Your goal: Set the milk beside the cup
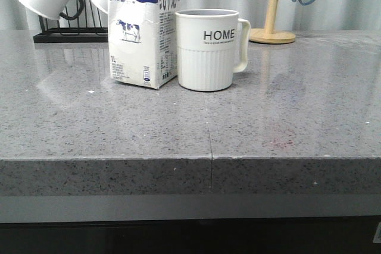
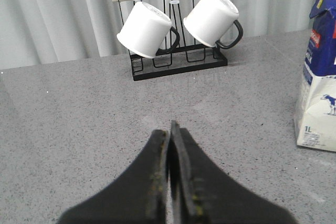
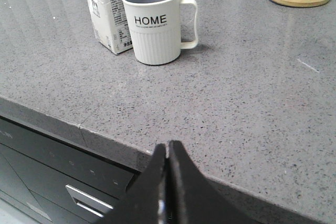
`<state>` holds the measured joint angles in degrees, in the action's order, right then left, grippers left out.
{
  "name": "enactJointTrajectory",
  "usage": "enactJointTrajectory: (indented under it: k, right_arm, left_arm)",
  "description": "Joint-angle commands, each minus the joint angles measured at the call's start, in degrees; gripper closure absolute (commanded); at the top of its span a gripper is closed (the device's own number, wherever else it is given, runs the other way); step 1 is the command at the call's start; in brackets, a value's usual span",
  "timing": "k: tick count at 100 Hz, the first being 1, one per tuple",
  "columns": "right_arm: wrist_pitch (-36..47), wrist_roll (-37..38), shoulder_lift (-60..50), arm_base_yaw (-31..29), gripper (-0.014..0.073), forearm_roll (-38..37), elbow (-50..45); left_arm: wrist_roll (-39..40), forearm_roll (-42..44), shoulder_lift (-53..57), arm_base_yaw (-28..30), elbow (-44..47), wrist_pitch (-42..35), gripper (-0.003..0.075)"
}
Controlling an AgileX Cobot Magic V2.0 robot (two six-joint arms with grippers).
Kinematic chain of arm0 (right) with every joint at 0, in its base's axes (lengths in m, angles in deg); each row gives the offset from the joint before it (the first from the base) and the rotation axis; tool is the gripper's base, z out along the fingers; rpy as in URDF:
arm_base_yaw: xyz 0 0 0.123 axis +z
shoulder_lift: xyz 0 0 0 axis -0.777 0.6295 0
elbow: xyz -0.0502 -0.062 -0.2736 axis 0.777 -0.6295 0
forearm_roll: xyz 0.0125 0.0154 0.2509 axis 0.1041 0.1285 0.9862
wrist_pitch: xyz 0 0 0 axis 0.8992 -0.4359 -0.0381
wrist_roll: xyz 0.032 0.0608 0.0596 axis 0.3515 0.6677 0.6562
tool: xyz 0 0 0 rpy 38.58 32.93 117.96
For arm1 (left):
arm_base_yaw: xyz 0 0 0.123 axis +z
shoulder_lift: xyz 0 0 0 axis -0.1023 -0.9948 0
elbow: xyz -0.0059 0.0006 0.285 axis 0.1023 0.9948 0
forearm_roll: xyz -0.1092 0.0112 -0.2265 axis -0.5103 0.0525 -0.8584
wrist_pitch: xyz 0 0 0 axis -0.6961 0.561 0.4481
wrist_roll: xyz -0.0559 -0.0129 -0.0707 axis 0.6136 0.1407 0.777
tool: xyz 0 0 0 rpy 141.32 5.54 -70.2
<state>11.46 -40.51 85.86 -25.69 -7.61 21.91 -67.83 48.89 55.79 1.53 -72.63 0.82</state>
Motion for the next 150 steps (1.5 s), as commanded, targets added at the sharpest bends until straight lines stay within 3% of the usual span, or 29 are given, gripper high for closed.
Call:
enactJointTrajectory:
  k: [1,28,59,82,92,103,115,150]
  right_arm:
    - [4.0,-0.5,0.8,0.0,0.0629,-0.5,1.3]
    - [4.0,-0.5,0.8,0.0,0.0629,-0.5,1.3]
    - [4.0,-0.5,0.8,0.0,0.0629,-0.5,1.3]
    - [4.0,-0.5,0.8,0.0,0.0629,-0.5,1.3]
    - [4.0,-0.5,0.8,0.0,0.0629,-0.5,1.3]
    - [4.0,-0.5,0.8,0.0,0.0629,-0.5,1.3]
    - [4.0,-0.5,0.8,0.0,0.0629,-0.5,1.3]
    - [4.0,-0.5,0.8,0.0,0.0629,-0.5,1.3]
  left_arm:
    - [0.2,-1.8,2.0,0.2,-0.1,-4.7,0.0741]
    - [0.2,-1.8,7.8,0.2,6.9,-6.9,0.0741]
    - [0.9,-1.9,14.1,0.2,17.6,-19.9,0.0741]
    - [11.0,6.6,19.9,0.2,26.6,-19.6,0.0741]
    - [11.0,6.6,22.8,0.8,30.5,-19.1,0.0741]
    - [11.0,6.7,27.9,2.8,30.3,-8.6,0.0741]
    - [11.0,7.0,27.4,5.2,30.3,-7.4,0.0741]
    - [10.8,7.0,27.4,4.8,30.3,-7.3,0.0741]
